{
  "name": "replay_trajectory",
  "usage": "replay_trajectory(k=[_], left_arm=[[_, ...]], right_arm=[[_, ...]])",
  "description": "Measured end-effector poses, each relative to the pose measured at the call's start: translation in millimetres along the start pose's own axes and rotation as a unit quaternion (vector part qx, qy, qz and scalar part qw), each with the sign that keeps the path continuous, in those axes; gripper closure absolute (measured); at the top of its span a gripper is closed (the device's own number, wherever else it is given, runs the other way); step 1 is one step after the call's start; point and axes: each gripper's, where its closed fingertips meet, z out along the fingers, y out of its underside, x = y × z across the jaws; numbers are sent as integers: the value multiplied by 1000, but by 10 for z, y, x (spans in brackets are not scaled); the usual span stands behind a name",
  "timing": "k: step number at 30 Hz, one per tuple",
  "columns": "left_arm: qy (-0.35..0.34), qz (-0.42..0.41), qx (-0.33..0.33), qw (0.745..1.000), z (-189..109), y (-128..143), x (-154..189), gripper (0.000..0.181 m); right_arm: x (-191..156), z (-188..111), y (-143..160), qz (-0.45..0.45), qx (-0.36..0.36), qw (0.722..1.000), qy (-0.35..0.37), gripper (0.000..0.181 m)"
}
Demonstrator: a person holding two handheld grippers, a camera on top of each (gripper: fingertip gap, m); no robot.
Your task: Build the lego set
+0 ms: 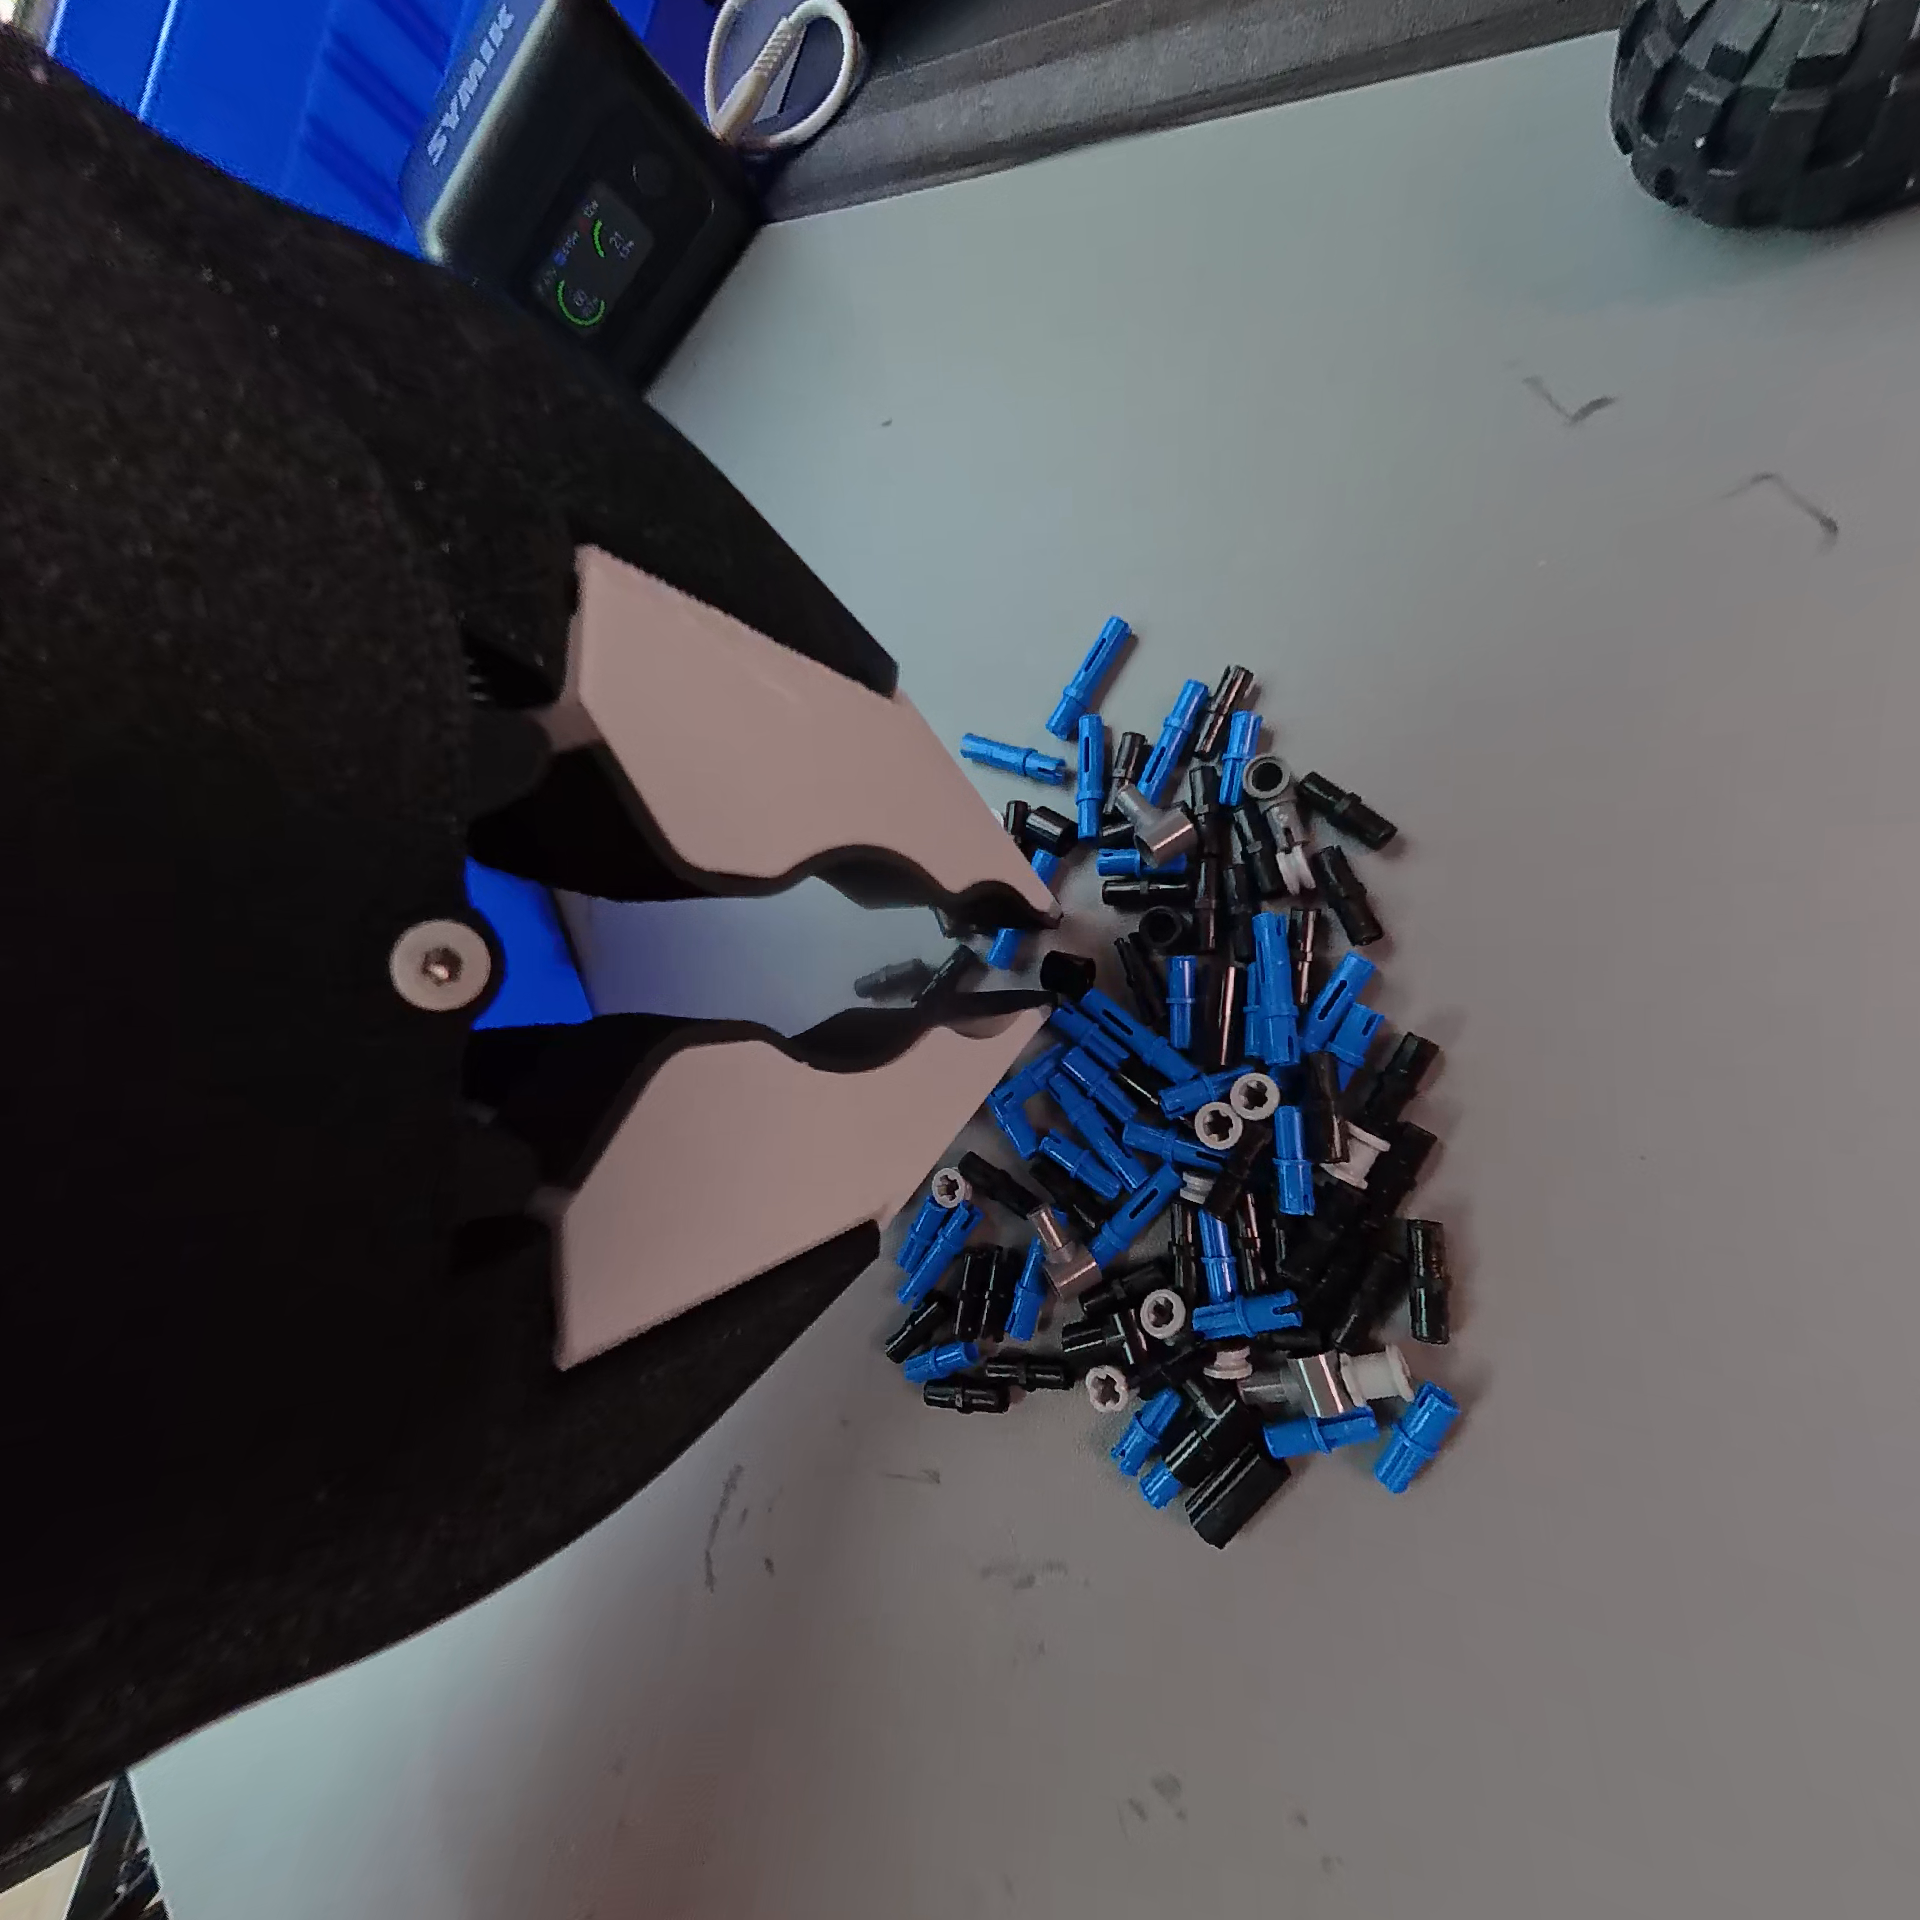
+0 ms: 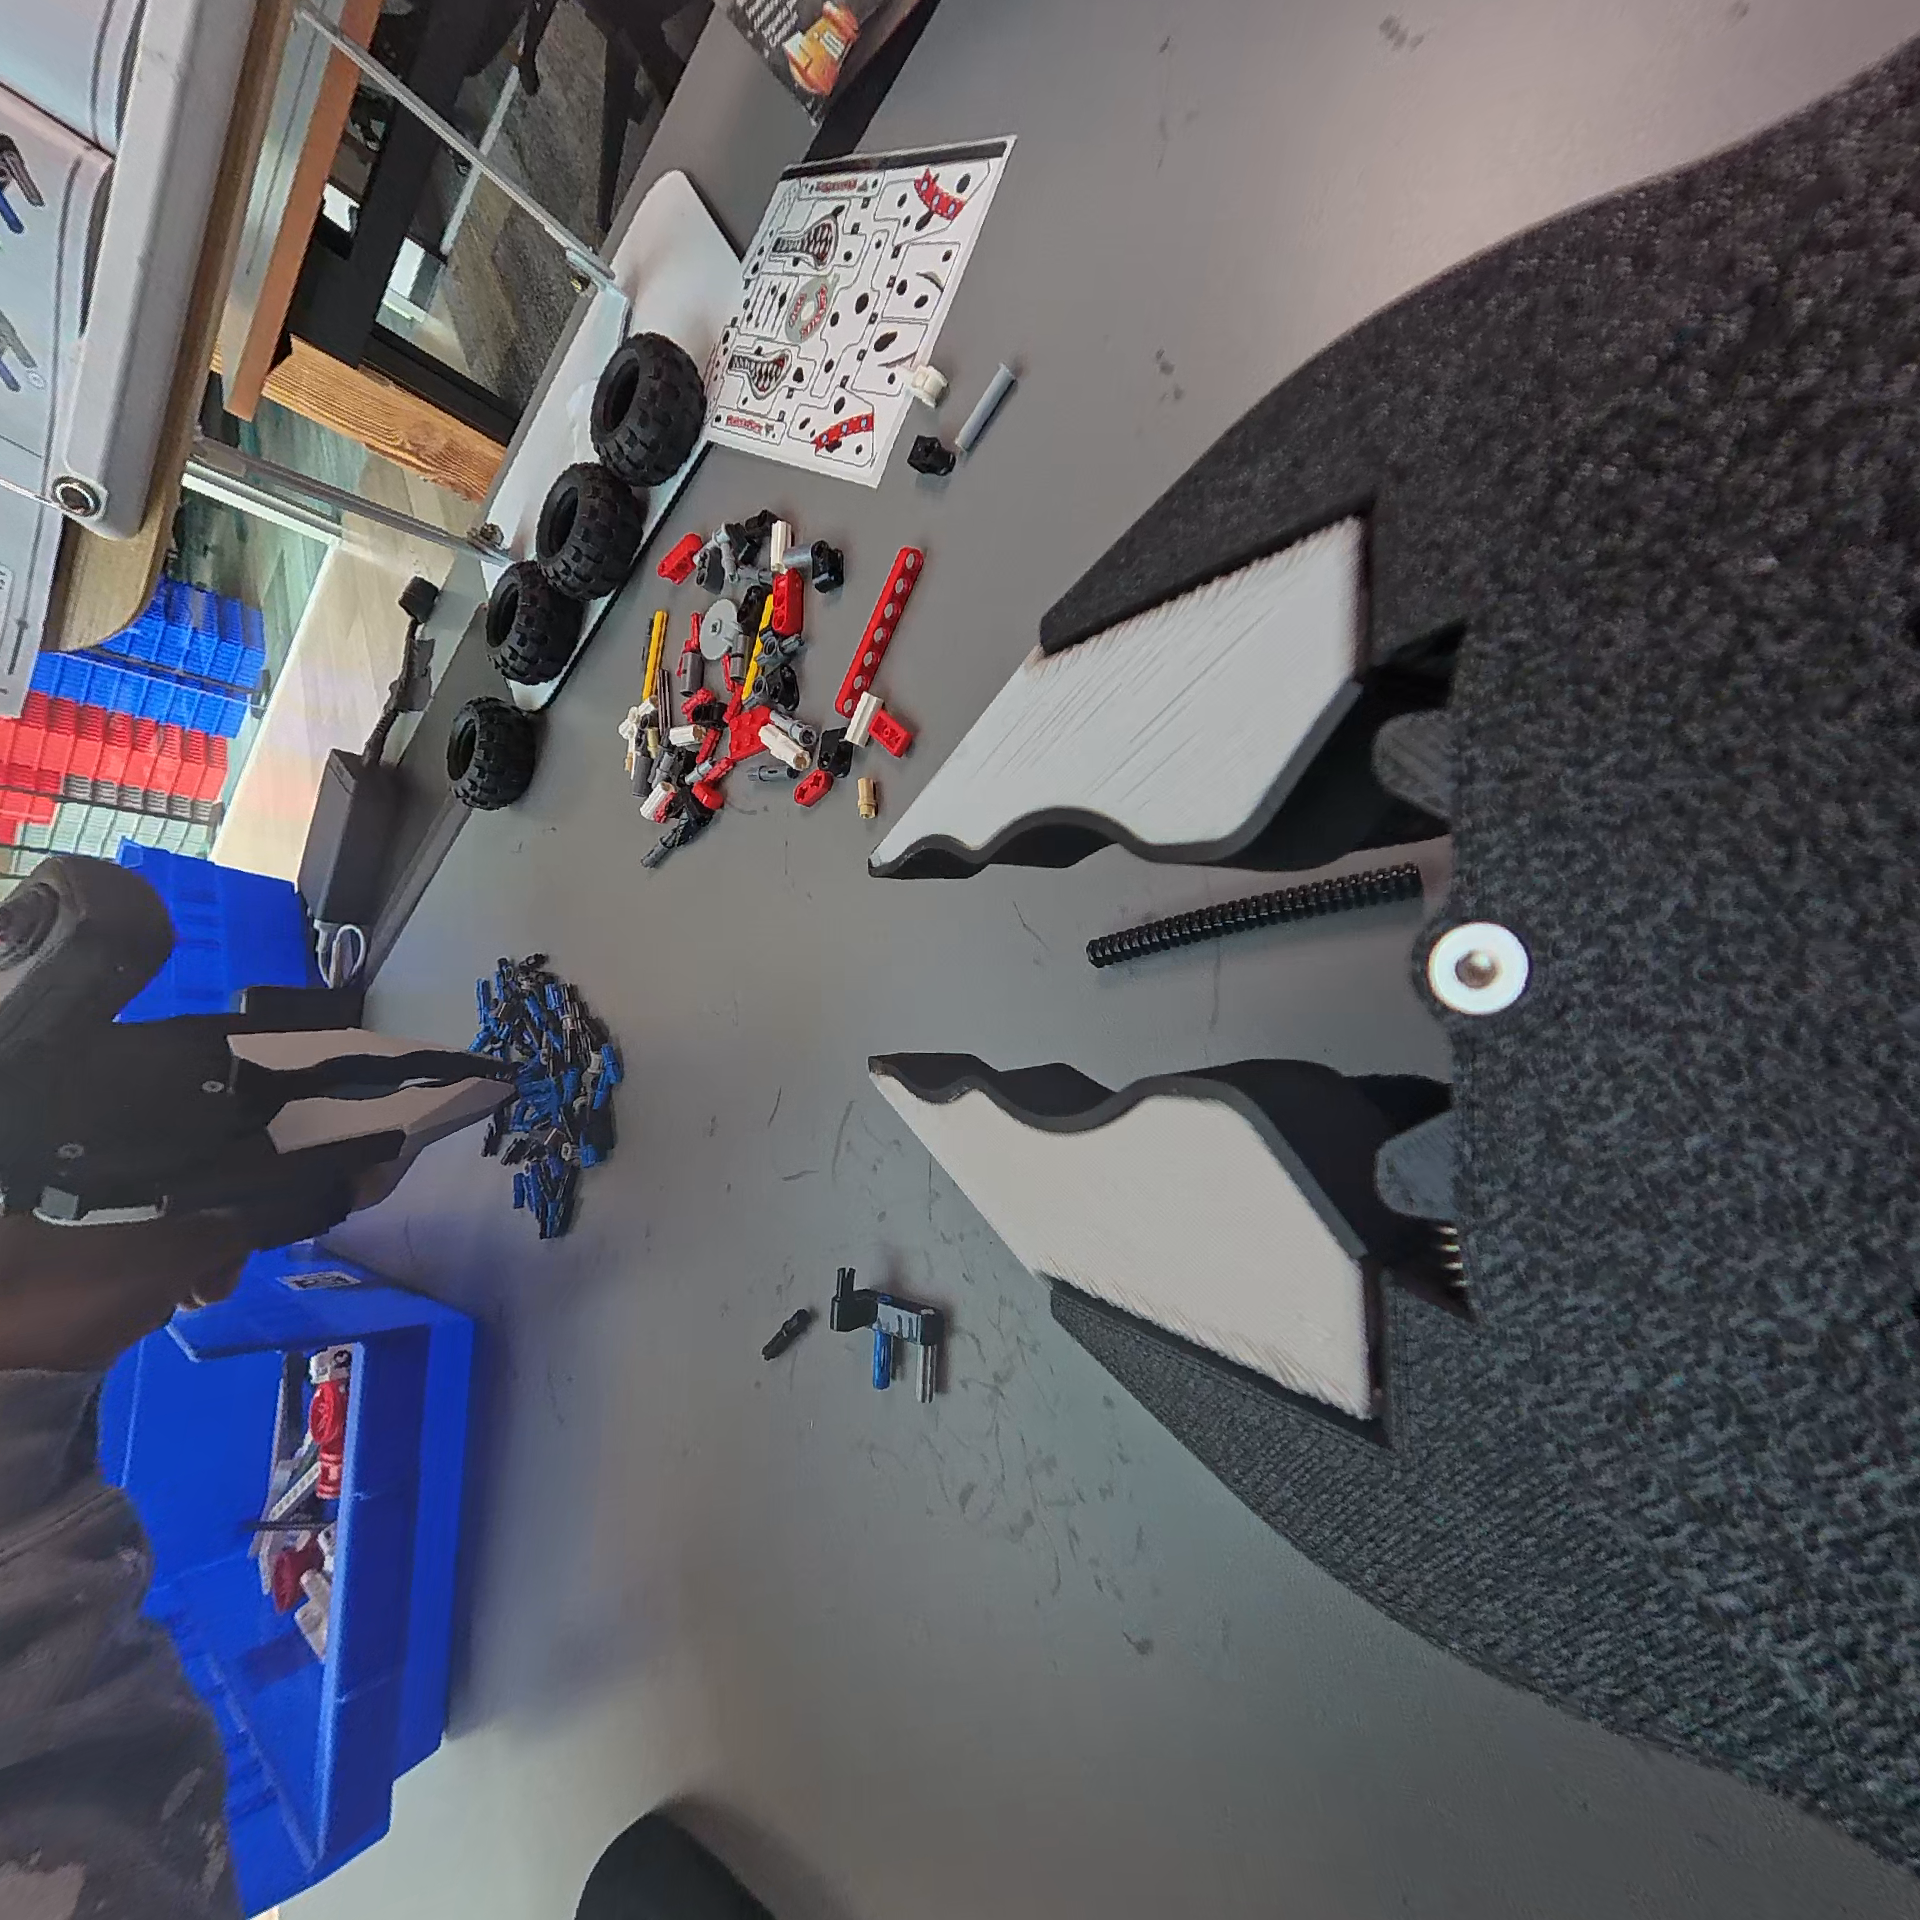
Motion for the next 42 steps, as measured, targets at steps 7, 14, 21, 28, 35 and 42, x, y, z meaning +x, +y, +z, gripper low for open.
replay_trajectory(k=[7, 14, 21, 28, 35, 42], left_arm=[[-20, -17, -5, 1000, -56, 41, -25, 175], [-11, -68, 189, 980, -751, -445, 410, 175], [254, -77, 434, 861, -1077, -1301, 1941, 175], [286, -4, 518, 806, -1242, -1560, 2430, 175], [246, 30, 514, 821, -1261, -1513, 2546, 175], [235, 25, 523, 819, -1322, -1488, 2588, 175]], right_arm=[[0, 0, 3, -1, -1, 1000, 0, 148], [20, -4, -1, -2, 2, 1000, 3, 148], [-358, -26, -200, -61, 60, 993, -77, 149], [-594, -213, -560, 131, 140, 956, -223, 159], [-738, -130, -433, 101, 95, 966, -217, 164], [-815, -145, -452, 80, 91, 967, -226, 174]])
